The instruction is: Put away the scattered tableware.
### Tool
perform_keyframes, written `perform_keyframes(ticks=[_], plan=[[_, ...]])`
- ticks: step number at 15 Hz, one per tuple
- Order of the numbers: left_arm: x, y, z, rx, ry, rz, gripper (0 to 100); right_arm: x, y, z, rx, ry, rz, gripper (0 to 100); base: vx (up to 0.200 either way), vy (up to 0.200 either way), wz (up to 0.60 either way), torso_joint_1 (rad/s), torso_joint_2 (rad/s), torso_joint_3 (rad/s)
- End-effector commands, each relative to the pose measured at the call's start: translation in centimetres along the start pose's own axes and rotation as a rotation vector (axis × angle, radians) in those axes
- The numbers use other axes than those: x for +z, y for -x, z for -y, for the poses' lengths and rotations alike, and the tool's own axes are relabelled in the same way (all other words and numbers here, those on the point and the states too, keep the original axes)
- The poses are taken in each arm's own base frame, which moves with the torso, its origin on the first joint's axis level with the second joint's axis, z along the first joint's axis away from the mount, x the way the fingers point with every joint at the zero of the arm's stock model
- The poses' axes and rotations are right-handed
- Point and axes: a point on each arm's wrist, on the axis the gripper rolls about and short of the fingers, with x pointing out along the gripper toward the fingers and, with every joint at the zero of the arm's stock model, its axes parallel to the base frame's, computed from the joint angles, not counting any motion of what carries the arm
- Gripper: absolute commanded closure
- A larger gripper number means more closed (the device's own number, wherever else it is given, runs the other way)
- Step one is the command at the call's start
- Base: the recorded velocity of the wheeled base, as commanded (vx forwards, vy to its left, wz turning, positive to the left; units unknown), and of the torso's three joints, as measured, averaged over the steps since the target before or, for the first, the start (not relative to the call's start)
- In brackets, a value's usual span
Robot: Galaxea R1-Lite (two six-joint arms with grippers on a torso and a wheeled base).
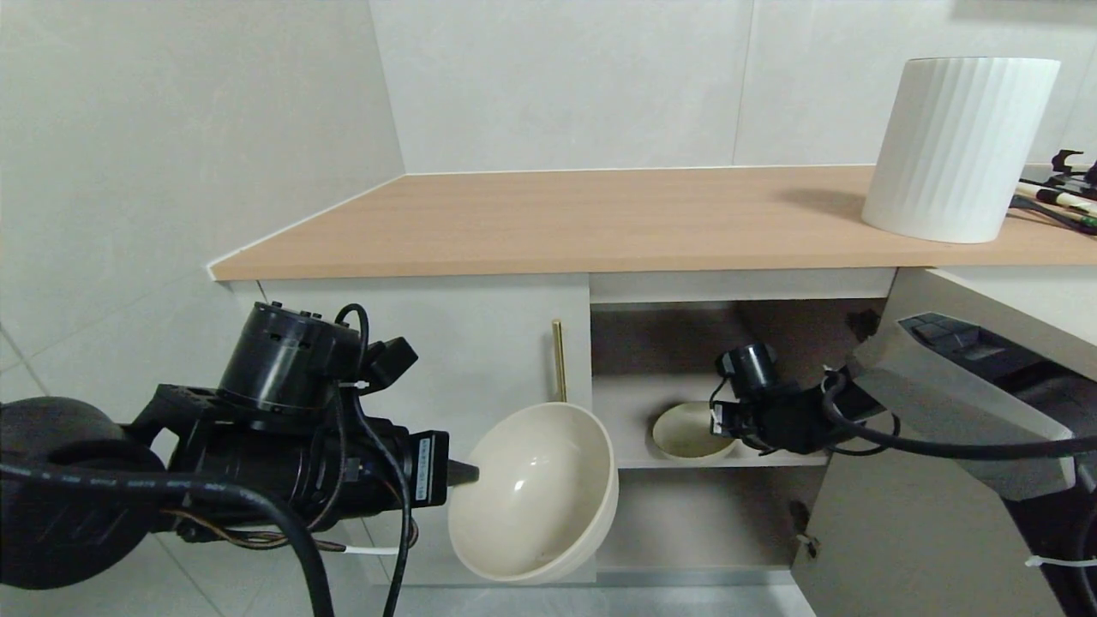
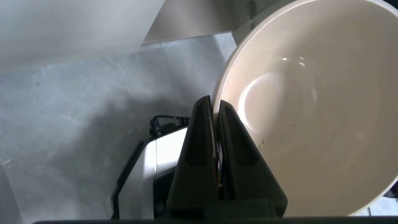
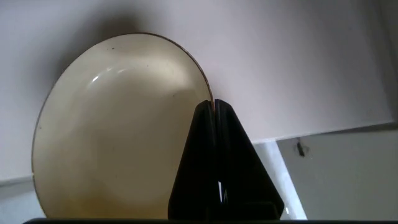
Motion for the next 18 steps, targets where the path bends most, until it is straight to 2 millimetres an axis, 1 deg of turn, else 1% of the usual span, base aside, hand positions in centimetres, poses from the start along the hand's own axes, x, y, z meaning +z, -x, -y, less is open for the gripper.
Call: perform_keyframes(ticks=[1, 3, 5, 6, 8, 15, 16, 18], plan=[[0.0, -0.2, -0.1, 0.003, 0.002, -0.006, 100, -0.3, -1.3, 0.3, -0.032, -0.007, 0.010, 100, 0.000, 0.000, 0.00, 0.000, 0.00, 0.000], [0.0, -0.2, 0.0, 0.002, 0.001, -0.007, 100, -0.3, -1.9, 0.2, -0.060, -0.012, 0.028, 100, 0.000, 0.000, 0.00, 0.000, 0.00, 0.000], [-0.1, -0.3, 0.0, 0.001, 0.002, -0.008, 100, 0.1, -2.0, 0.0, -0.061, -0.020, 0.045, 100, 0.000, 0.000, 0.00, 0.000, 0.00, 0.000], [-0.1, -0.3, 0.0, 0.000, -0.001, -0.009, 100, -0.1, -2.3, 0.0, -0.063, -0.018, 0.040, 100, 0.000, 0.000, 0.00, 0.000, 0.00, 0.000], [-0.1, -0.3, 0.1, 0.000, -0.002, -0.009, 100, 0.0, -2.6, -0.1, -0.078, -0.019, 0.053, 100, 0.000, 0.000, 0.00, 0.000, 0.00, 0.000], [-0.2, -0.3, 0.3, -0.004, -0.007, -0.011, 100, 0.2, -2.7, -0.2, -0.082, -0.024, 0.062, 100, 0.000, 0.000, 0.00, 0.000, 0.00, 0.000], [-0.1, -0.3, 0.3, -0.005, -0.008, -0.010, 100, 0.2, -2.7, -0.3, -0.082, -0.026, 0.064, 0, 0.000, 0.000, 0.00, 0.000, 0.00, 0.000], [-0.1, -0.4, 0.3, -0.006, -0.009, -0.010, 100, 0.2, -2.7, -0.3, -0.082, -0.026, 0.064, 0, 0.000, 0.000, 0.00, 0.000, 0.00, 0.000]])
